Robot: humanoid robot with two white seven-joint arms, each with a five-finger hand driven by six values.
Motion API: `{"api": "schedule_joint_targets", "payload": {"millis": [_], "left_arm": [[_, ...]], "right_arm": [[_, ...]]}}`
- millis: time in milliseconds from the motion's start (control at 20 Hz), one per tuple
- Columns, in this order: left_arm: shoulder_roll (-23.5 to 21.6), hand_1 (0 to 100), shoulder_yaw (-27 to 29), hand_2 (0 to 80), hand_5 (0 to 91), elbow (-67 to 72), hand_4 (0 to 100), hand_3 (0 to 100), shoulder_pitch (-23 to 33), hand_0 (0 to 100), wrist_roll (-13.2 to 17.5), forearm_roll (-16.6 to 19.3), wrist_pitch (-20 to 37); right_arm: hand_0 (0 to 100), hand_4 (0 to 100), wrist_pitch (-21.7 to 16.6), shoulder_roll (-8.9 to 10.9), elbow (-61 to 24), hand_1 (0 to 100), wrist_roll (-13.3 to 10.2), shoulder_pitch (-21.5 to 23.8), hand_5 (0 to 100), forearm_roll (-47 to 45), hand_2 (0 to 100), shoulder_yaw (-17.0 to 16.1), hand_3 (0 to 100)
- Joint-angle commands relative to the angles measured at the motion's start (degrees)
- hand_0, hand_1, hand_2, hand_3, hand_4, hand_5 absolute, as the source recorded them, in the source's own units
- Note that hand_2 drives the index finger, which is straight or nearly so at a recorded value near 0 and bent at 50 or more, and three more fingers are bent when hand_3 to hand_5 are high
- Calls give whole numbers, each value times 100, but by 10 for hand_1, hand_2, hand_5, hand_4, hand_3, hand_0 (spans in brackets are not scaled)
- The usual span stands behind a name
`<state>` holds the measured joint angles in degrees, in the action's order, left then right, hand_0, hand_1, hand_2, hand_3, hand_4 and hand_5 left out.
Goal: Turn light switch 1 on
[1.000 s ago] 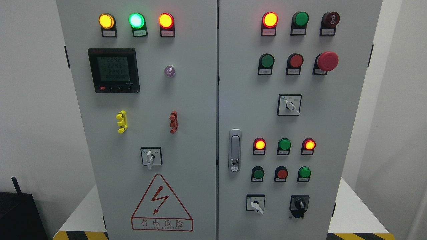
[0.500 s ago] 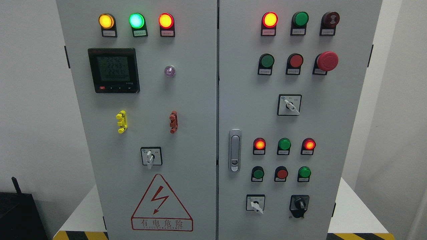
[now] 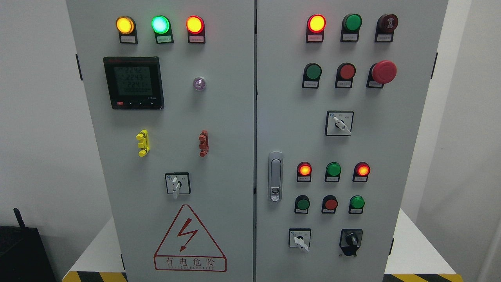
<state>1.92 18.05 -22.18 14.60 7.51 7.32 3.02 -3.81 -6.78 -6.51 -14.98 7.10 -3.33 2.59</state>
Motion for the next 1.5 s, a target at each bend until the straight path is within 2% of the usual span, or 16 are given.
{"api": "schedule_joint_targets", "payload": {"millis": [0, 250, 400, 500, 600, 900, 1050, 1150, 1250, 1450], "left_arm": [[10, 0, 1595, 0, 0, -1587, 64, 1, 245, 267, 5, 6, 75], [10, 0, 2132, 0, 0, -2184, 156, 70, 254, 297, -13, 6, 400], [2, 0, 2378, 0, 0, -2527, 199, 101, 289, 311, -241, -3, 646], [2, 0, 2554, 0, 0, -2781, 230, 123, 289, 321, -267, -3, 953], [2, 0, 2660, 0, 0, -3089, 243, 140, 289, 327, -373, -3, 1095], [2, 0, 2836, 25, 0, -4257, 297, 200, 298, 344, -391, -29, 1262], [2, 0, 2845, 89, 44, -4794, 374, 281, 298, 353, -496, -38, 1612], [2, 24, 2853, 132, 103, -5137, 441, 347, 289, 365, -540, -38, 1806], [2, 58, 2836, 174, 164, -5488, 505, 409, 289, 376, -540, -38, 1825], [2, 77, 2757, 203, 232, -6016, 563, 467, 263, 391, -531, -47, 1825]], "right_arm": [[120, 0, 3, 1, 0, 389, 4, 2, 0, -1, 0, 5, 0], [120, 0, 3, 1, 0, 389, 4, 2, 0, -1, 0, 5, 0], [120, 0, 3, 1, 0, 389, 4, -7, 0, -1, 0, -4, 0], [120, 0, 3, 1, 0, 389, 4, 2, 0, -1, 0, 5, 0], [120, 0, -6, 1, 0, 389, 4, 2, 0, -1, 0, 5, 0], [120, 0, -6, 1, 0, 389, 4, 2, 0, 8, 0, 5, 0], [120, 0, 3, 1, 0, 389, 4, 2, 0, -1, 0, -4, 0], [120, 0, 3, 1, 0, 389, 4, -7, 0, -1, 0, 5, 0], [120, 0, 3, 1, 0, 389, 4, 2, 0, 8, 0, 5, 0], [120, 0, 3, 1, 0, 389, 4, -7, 0, -1, 0, -4, 0]]}}
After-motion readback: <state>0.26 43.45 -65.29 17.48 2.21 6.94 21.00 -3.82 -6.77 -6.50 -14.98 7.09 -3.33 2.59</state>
